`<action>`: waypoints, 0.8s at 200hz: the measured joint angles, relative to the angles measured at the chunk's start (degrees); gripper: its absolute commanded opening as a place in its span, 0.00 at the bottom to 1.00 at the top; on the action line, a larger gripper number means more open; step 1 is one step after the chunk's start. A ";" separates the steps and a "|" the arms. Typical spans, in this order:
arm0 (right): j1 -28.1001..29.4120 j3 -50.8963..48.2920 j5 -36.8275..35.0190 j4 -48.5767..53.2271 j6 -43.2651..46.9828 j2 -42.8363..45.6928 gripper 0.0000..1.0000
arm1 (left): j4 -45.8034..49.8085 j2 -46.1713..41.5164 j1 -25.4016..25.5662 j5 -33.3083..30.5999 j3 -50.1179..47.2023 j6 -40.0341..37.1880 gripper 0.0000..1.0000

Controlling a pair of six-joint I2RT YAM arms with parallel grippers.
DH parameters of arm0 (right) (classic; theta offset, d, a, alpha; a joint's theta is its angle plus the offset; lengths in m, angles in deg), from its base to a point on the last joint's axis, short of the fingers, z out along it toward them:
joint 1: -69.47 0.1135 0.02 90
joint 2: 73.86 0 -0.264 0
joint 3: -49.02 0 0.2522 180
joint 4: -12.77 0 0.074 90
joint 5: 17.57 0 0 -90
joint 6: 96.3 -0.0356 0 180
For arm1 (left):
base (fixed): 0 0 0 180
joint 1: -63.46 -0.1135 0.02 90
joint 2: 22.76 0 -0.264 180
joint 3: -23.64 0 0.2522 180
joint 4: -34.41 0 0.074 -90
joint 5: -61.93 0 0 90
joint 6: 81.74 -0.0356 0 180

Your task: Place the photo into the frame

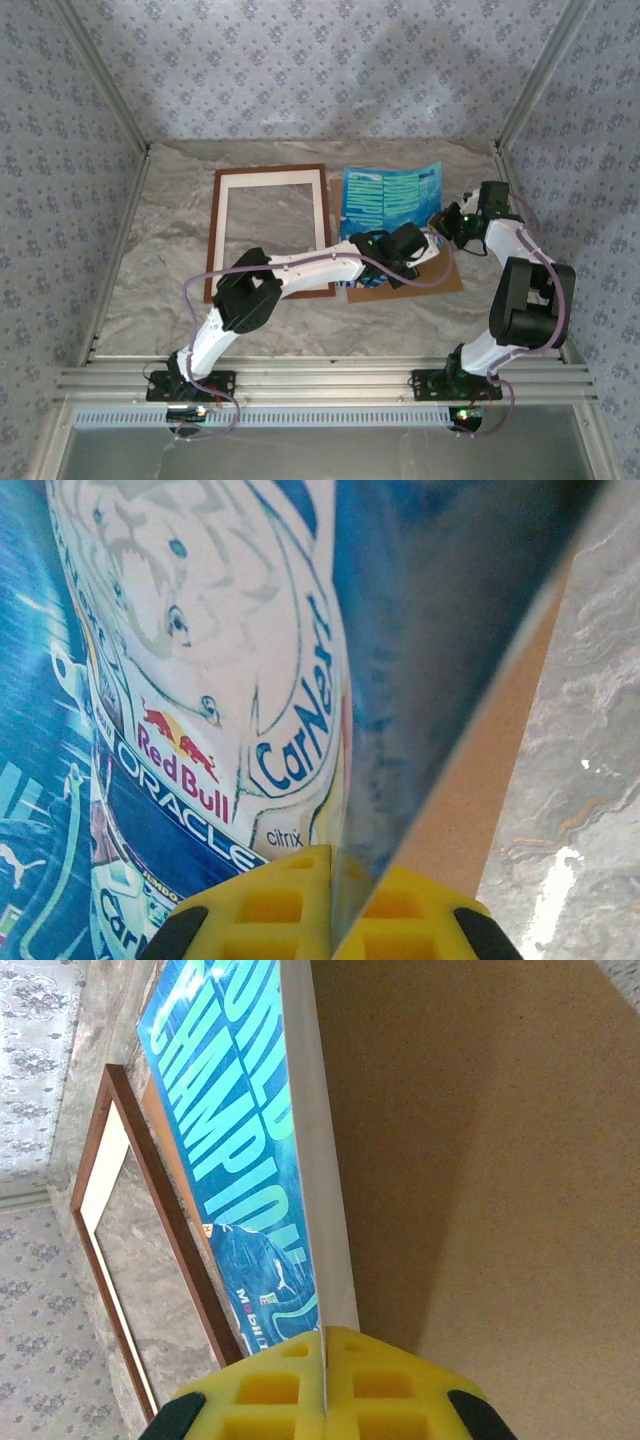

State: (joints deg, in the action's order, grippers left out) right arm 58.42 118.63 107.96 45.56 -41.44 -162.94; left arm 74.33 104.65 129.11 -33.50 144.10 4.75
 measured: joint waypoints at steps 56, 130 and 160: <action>-0.39 1.99 0.48 3.04 0.33 2.97 0.56 | 0.02 0.00 0.00 -0.11 0.52 2.34 0.00; -5.53 5.92 1.70 3.50 0.81 16.15 0.85 | 0.83 -8.39 -4.28 -2.21 -0.57 7.13 0.00; -4.33 5.88 0.46 2.43 0.17 21.75 1.00 | -2.03 -17.64 -10.86 -1.40 -5.09 12.90 0.00</action>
State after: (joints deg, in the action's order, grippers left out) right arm 54.09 124.51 108.41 47.98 -41.27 -141.19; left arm 72.29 87.01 118.24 -34.90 139.00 17.65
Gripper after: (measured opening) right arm 0.990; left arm 0.055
